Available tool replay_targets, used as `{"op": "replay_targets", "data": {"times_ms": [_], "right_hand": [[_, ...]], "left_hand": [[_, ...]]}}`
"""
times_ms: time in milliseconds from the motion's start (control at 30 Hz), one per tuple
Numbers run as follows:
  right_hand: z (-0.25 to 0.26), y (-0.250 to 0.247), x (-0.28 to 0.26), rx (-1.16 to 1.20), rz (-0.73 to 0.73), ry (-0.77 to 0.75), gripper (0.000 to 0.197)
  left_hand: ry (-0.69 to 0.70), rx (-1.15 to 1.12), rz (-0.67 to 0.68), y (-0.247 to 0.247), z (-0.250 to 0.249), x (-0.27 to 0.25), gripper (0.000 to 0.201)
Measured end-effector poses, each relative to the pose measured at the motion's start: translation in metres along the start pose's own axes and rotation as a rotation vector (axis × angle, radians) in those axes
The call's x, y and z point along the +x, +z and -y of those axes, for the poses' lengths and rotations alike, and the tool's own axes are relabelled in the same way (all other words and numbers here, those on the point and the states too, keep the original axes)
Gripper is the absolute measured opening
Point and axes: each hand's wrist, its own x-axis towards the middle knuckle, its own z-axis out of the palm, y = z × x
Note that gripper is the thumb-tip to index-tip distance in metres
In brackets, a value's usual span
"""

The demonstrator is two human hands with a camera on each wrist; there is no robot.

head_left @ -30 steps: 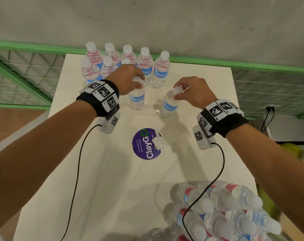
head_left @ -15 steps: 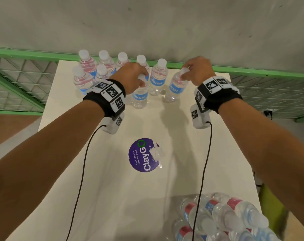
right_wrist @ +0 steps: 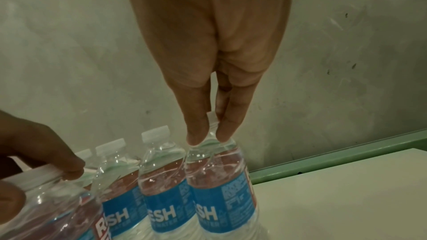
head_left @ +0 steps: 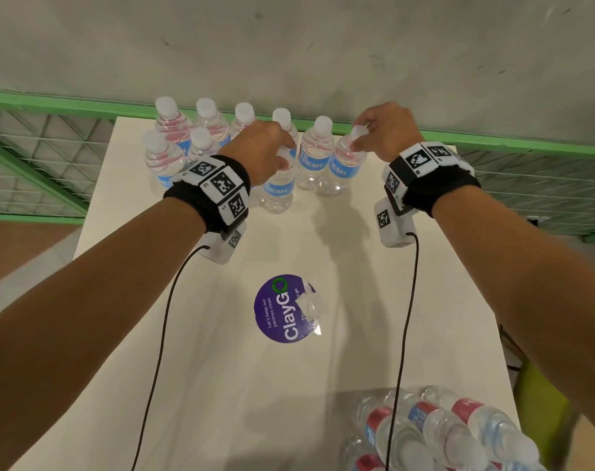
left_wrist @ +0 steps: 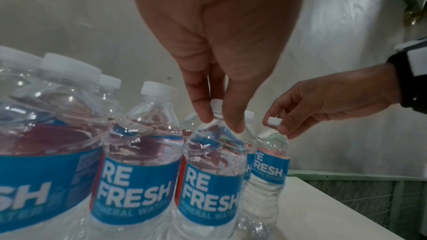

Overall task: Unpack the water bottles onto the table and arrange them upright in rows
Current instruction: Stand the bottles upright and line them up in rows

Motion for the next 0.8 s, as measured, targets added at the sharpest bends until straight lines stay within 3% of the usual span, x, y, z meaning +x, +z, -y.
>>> {"op": "replay_targets", "data": {"times_ms": [800], "right_hand": [[-0.0012, -0.0038, 0.0036, 0.026, 0.051, -0.002, 0.039]], "left_hand": [[0.007, -0.028, 0.036, -0.0059, 0.0044, 0.0042, 0.040]]}}
